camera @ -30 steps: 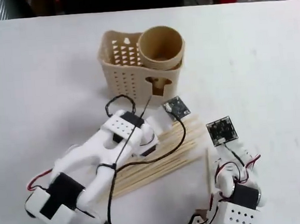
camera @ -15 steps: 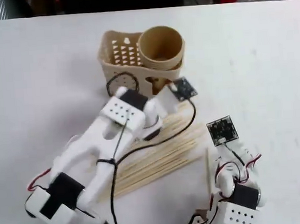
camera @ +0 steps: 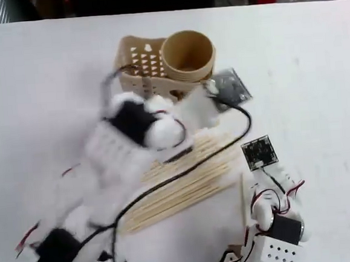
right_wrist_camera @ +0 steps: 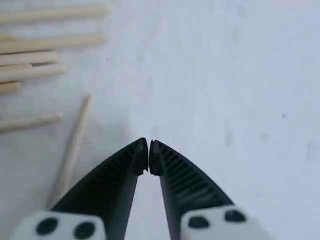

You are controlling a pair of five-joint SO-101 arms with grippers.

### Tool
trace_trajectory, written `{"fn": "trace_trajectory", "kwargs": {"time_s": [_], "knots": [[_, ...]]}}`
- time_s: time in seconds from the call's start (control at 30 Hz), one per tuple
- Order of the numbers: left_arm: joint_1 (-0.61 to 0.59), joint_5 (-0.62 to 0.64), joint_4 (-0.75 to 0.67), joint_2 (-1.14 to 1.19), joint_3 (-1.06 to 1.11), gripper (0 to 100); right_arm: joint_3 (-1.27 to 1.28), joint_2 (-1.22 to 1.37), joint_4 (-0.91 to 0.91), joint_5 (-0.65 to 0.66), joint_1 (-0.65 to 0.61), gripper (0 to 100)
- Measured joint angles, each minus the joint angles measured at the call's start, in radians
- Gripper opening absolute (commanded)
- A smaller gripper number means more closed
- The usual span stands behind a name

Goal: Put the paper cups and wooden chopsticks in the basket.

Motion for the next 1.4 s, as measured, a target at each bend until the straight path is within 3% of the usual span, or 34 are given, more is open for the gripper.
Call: {"fn": "trace_trajectory", "kwargs": {"time_s": [0.17, 0.37, 0.63, 0.77, 1.03, 1.2, 1.4], "knots": [[-0.124, 0.044, -0.077, -0.098, -0.121, 2, 0.0, 0.0, 0.0, 0.0, 0.0, 1.8], [-0.336, 0.18, -0.423, -0.101, -0.144, 2, 0.0, 0.0, 0.0, 0.0, -0.054, 1.8], [-0.37, 0.376, -0.875, -0.041, -0.061, 2, 0.0, 0.0, 0.0, 0.0, -0.06, 1.8], [-0.385, 0.46, -1.02, 0.051, 0.021, 2, 0.0, 0.0, 0.0, 0.0, -0.06, 1.8], [-0.462, 0.546, -1.094, 0.169, 0.16, 2, 0.0, 0.0, 0.0, 0.0, -0.06, 1.8], [-0.473, 0.549, -1.096, 0.169, 0.264, 12, 0.0, 0.0, 0.0, 0.0, -0.06, 1.8], [-0.485, 0.549, -1.096, 0.157, 0.279, 6, 0.0, 0.0, 0.0, 0.0, -0.06, 1.8]]}}
